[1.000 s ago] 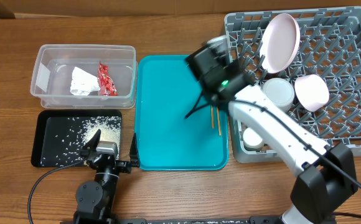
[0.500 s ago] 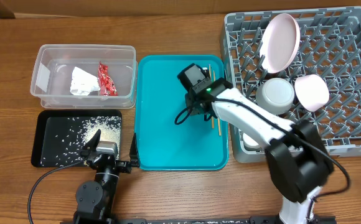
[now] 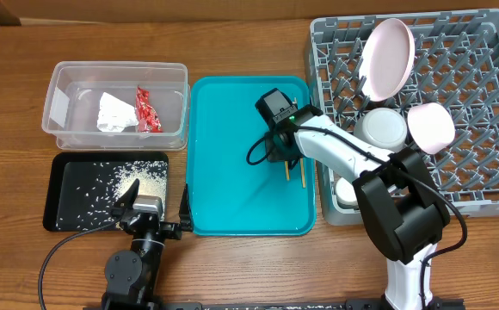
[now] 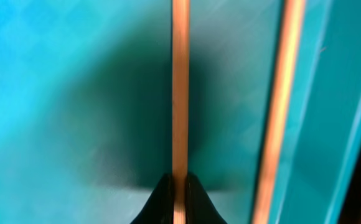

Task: Sort waste into correct bins and load items into the dishwasher
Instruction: 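Grasp one wooden chopstick on the teal tray with the right gripper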

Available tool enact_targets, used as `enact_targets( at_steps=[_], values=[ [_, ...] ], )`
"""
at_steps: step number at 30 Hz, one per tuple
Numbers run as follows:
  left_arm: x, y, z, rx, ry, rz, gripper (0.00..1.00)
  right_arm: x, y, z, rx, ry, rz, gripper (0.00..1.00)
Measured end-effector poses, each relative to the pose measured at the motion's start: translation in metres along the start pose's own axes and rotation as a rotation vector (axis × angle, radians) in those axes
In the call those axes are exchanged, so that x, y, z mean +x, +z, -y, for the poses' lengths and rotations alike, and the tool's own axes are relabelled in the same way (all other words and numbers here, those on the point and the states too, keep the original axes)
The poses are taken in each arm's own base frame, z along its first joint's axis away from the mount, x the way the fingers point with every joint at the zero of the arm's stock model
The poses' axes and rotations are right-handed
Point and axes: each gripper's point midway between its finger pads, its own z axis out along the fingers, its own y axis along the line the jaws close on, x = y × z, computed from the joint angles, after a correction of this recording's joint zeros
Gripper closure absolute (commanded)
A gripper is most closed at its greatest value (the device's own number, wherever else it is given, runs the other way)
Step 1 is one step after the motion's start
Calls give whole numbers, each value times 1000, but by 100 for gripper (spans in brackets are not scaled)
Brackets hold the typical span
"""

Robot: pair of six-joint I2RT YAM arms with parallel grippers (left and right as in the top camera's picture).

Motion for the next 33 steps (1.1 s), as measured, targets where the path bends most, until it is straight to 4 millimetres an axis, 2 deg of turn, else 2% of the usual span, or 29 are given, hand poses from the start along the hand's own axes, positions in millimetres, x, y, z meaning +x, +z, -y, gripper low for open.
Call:
enact_targets(
  at_steps=[4,6,8,11,13,16,18,20,22,25,27,28,33],
  values=[
    [0,0,0,0,0,0,0,15,-7,-6,-20,-14,-76,96],
    [0,0,0,0,0,0,0,15,-14,-10,-34,-20,-85,96],
    [0,0,0,0,0,0,0,7,-29,-15,-59,-32,-56,96],
    [0,0,0,0,0,0,0,-13,-68,-15,-80,-36,46,96],
    [0,0,0,0,0,0,0,-33,-107,-4,-72,-18,163,96],
    [0,0,0,0,0,0,0,-63,-158,29,-26,27,325,96],
    [0,0,0,0,0,0,0,-75,-174,54,11,57,375,96],
    [0,0,0,0,0,0,0,-81,-170,77,50,77,371,96],
    [0,0,0,0,0,0,0,-81,-154,95,86,87,334,92],
    [0,0,0,0,0,0,0,-71,-122,109,131,69,241,69],
    [0,0,0,0,0,0,0,-61,-105,112,151,41,179,58],
    [0,0,0,0,0,0,0,-58,-101,112,157,30,161,56],
    [0,0,0,0,0,0,0,-50,-104,105,146,-5,137,54]
  ],
)
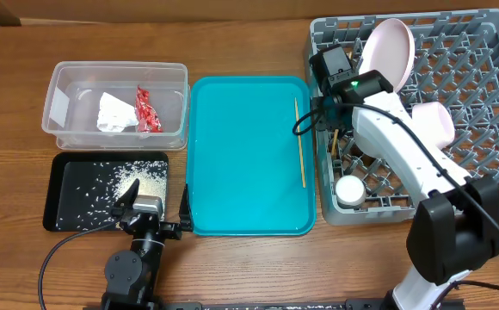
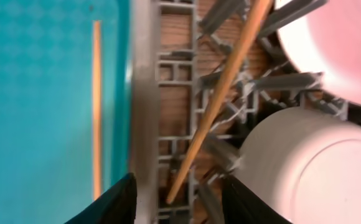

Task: Sort waste into correct bins and load items into the dishwasher
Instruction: 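Grasp one wooden chopstick on the teal tray with the right gripper, then carry the chopsticks into the rack and release them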

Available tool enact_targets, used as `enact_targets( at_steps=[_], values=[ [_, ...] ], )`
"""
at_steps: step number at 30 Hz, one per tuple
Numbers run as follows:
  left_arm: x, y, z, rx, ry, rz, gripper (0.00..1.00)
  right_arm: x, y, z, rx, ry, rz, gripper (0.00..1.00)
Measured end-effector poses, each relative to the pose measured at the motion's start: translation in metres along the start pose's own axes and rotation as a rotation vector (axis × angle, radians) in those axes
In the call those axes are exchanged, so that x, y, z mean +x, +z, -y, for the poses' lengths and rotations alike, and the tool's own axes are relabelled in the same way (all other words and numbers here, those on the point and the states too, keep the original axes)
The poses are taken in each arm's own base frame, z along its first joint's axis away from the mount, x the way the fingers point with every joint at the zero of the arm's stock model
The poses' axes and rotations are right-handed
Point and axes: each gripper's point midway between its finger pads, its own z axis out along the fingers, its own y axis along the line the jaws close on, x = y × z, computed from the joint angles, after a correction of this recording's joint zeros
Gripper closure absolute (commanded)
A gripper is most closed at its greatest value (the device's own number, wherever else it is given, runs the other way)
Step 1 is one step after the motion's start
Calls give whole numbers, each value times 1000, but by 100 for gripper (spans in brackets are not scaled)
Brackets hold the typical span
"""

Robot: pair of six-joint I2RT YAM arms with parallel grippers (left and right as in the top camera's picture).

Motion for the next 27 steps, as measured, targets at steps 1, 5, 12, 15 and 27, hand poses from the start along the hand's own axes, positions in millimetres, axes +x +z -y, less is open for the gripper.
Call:
enact_targets(
  at_steps=[1,5,12,15,27],
  values=[
    [0,0,0,0,0,0,0,1,-4,-7,-19,-9,3,54],
    [0,0,0,0,0,0,0,6,-24,-52,-123,-58,29,56],
    [0,0,0,0,0,0,0,18,-43,-127,-237,-122,94,56],
    [0,0,0,0,0,0,0,20,-32,-124,-175,-84,121,57],
    [0,0,0,0,0,0,0,32,59,-83,9,23,32,59]
  ],
)
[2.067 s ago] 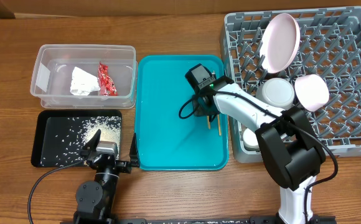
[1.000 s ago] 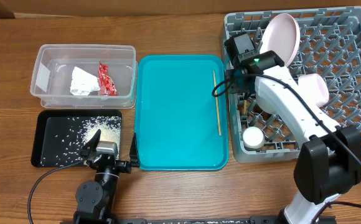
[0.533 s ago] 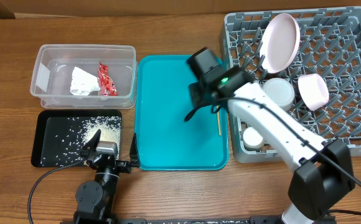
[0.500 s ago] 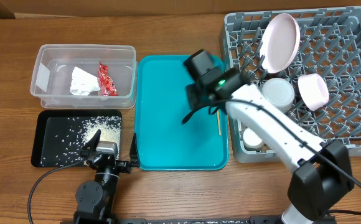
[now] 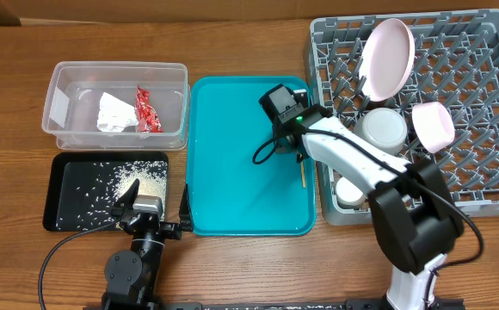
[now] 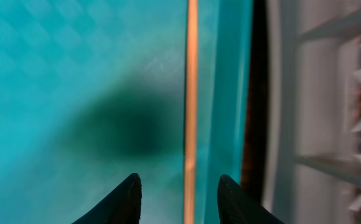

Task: Sort waste into correct bins and load items into the dishwasher
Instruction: 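Carry the chopsticks into the rack and release them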

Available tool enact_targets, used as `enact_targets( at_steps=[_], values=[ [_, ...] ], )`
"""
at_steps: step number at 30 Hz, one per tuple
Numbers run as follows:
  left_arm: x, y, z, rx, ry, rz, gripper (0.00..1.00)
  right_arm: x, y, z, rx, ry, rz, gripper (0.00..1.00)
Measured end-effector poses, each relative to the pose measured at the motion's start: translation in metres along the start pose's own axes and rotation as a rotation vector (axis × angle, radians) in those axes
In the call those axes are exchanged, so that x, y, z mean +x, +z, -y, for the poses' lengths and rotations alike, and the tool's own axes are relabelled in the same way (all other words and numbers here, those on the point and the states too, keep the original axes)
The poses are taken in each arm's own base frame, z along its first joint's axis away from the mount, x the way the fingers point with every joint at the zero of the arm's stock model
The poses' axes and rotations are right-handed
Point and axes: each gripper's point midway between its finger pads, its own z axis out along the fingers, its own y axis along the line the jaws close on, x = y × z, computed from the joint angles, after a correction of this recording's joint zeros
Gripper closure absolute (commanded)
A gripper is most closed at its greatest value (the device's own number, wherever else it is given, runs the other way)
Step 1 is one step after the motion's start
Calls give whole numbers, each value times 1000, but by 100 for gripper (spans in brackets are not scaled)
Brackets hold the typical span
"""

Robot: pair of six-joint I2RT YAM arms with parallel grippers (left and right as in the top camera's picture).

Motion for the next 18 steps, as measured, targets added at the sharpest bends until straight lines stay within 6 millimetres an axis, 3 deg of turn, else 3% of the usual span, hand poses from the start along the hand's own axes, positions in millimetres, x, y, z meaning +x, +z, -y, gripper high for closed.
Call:
enact_targets(
  at_steps=[5,12,18],
  values=[
    [0,0,0,0,0,0,0,16,28,-3,33,-16,-55,63],
    [0,0,0,0,0,0,0,21,27,-8,4,-26,-81,90],
    [0,0,0,0,0,0,0,32,20,-27,-118,-55,-162,96]
  ],
)
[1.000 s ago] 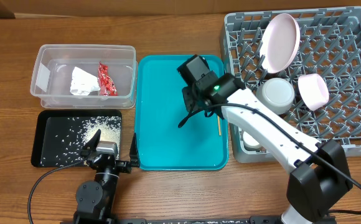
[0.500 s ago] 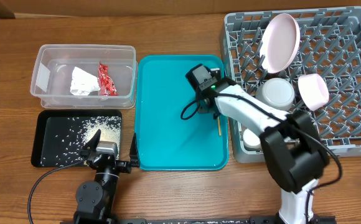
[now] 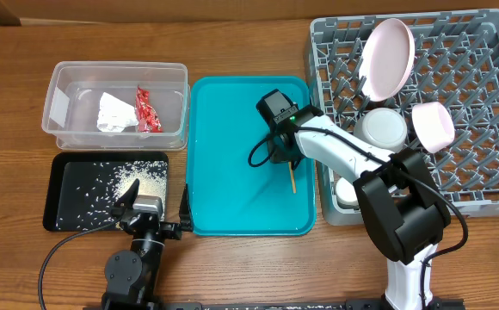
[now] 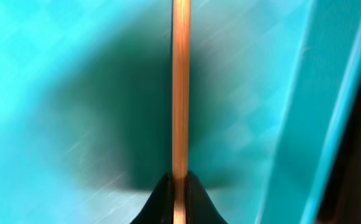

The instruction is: Sort waste into correct bins and load items into the dishwasher

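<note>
My right gripper [image 4: 180, 186] is down on the teal tray [image 3: 224, 189], shut on a wooden chopstick [image 4: 180, 93]. Overhead, the chopstick [image 3: 292, 179] pokes out below the right wrist toward the tray's right rim. The grey dishwasher rack [image 3: 482, 112] at the right holds a pink plate [image 3: 387, 56], a pink bowl [image 3: 432, 126] and a white cup [image 3: 382, 127]. My left gripper [image 3: 133, 194] rests at the front left by the black tray; whether its jaws are open or shut does not show.
A clear bin [image 3: 116, 103] at the back left holds white paper and a red wrapper. A black tray [image 3: 103, 189] with scattered rice lies in front of it. A small white cup [image 3: 346, 191] sits in the rack's near left corner.
My right gripper was open over the chopstick on the tray's right side; now it is shut on that chopstick. The left arm has not moved.
First my right gripper was shut on one chopstick on the tray with a second beside it. Then it was open over the rack's left edge, a chopstick lying in the rack. Then it stood open over the remaining chopstick on the tray, and now grips it.
</note>
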Available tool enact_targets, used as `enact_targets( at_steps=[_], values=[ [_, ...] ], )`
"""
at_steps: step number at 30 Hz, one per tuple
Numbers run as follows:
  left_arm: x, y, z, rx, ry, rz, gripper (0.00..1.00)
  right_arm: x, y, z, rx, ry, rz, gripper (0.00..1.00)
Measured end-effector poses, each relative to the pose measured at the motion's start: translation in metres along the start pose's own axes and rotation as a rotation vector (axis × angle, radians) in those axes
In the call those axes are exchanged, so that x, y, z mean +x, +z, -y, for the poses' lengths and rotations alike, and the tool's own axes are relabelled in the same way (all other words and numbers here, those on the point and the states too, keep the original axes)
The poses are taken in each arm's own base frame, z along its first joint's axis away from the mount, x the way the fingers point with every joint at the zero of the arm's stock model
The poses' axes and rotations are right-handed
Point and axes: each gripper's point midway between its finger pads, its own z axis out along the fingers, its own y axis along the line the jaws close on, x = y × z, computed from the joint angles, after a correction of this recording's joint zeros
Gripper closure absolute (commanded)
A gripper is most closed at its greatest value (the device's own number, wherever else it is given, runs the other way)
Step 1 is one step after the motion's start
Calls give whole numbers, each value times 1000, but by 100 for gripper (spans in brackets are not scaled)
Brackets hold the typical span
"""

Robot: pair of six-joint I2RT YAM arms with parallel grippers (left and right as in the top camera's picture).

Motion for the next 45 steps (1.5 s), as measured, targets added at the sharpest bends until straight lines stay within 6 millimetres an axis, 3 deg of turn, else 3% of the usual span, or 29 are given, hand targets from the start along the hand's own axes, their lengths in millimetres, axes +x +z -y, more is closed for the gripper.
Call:
enact_targets(
  at_steps=[6,9,11,14,17,19,22,30,34,35,36,37,42,45],
  values=[
    [0,0,0,0,0,0,0,17,-9,-12,-75,-28,-96,96],
    [0,0,0,0,0,0,0,19,-26,-12,-94,-38,-99,96],
    [0,0,0,0,0,0,0,7,-49,-12,-109,-35,-41,96],
    [0,0,0,0,0,0,0,-26,-106,-1,-130,-4,137,96],
    [0,0,0,0,0,0,0,-56,-163,29,-129,58,313,96],
    [0,0,0,0,0,0,0,-68,-182,50,-110,83,376,96],
    [0,0,0,0,0,0,0,-75,-178,71,-64,81,383,96],
    [0,0,0,0,0,0,0,-67,-110,95,127,3,255,96],
    [0,0,0,0,0,0,0,-64,-111,107,198,-6,247,96],
    [0,0,0,0,0,0,0,-63,-112,109,205,-7,243,79],
    [0,0,0,0,0,0,0,-62,-112,109,208,-9,239,38],
    [0,0,0,0,0,0,0,-59,-112,109,208,-15,230,17],
    [0,0,0,0,0,0,0,-47,-122,111,202,-10,200,15],
    [0,0,0,0,0,0,0,-42,-144,107,162,6,227,15]
  ],
)
